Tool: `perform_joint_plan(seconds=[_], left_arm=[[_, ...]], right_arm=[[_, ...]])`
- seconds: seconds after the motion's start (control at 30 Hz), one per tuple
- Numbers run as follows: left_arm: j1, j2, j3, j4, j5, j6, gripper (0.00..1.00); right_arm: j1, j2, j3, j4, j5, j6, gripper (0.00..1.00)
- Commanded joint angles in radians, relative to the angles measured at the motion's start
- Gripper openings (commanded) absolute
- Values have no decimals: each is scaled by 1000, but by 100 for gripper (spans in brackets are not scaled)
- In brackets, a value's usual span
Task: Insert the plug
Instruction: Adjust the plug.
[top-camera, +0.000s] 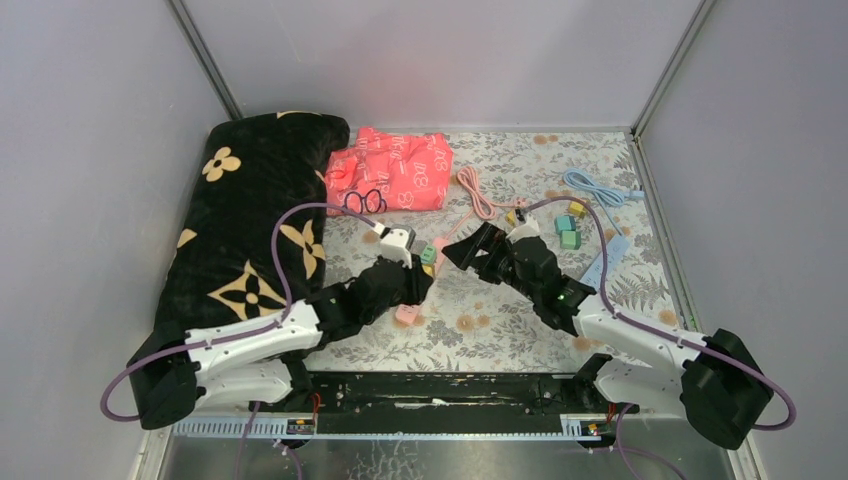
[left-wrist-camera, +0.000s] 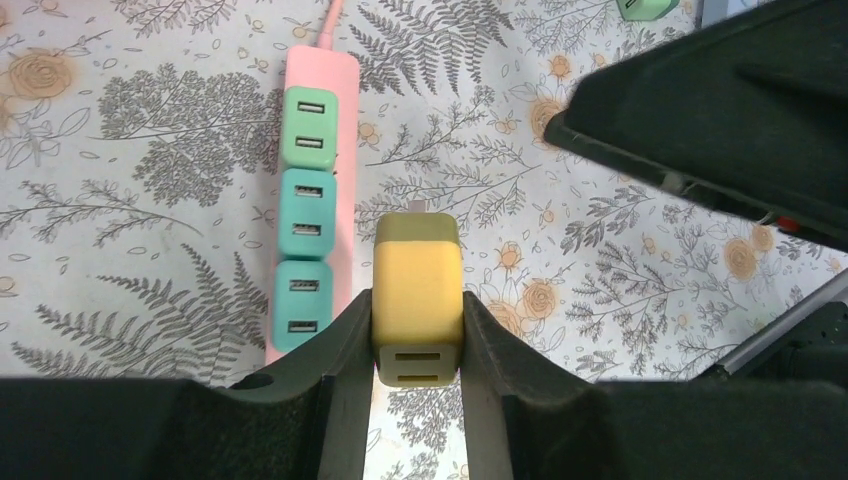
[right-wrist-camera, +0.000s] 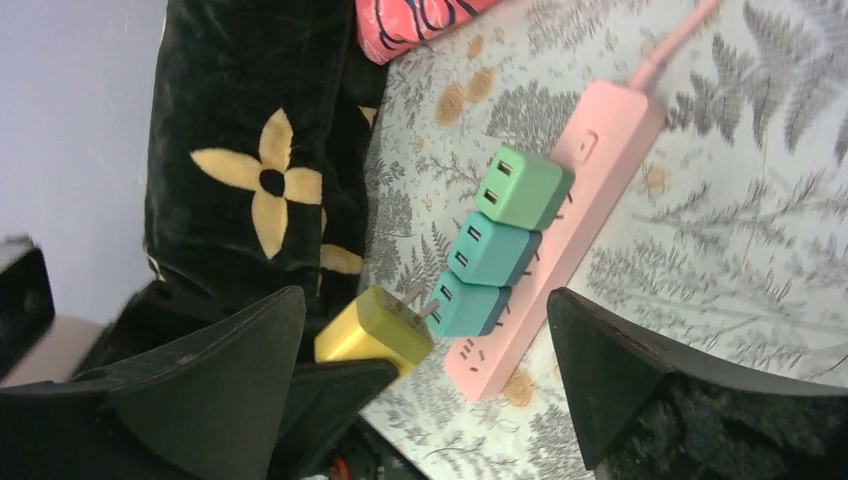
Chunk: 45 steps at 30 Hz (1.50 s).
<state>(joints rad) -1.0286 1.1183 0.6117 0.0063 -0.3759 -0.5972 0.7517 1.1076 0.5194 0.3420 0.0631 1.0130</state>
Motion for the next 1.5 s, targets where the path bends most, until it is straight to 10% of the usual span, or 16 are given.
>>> perform_joint_plan(seconds=[0.0,0.33,0.77,1.47], left_arm=[[53,-63,72,-154,82,19,0],[211,-65,212,-405,351,125,0],[314,-8,355,-549,641,226,2],[331,75,427,-565,790,213,3]], right_arm=[[-2,-65,37,50,-20,-285,99],[-2,-126,76,40,-320,-774,99],[-2,-41,-111,461,-707,-1298,99],[22,127,-151,800,-705,-1365,88]])
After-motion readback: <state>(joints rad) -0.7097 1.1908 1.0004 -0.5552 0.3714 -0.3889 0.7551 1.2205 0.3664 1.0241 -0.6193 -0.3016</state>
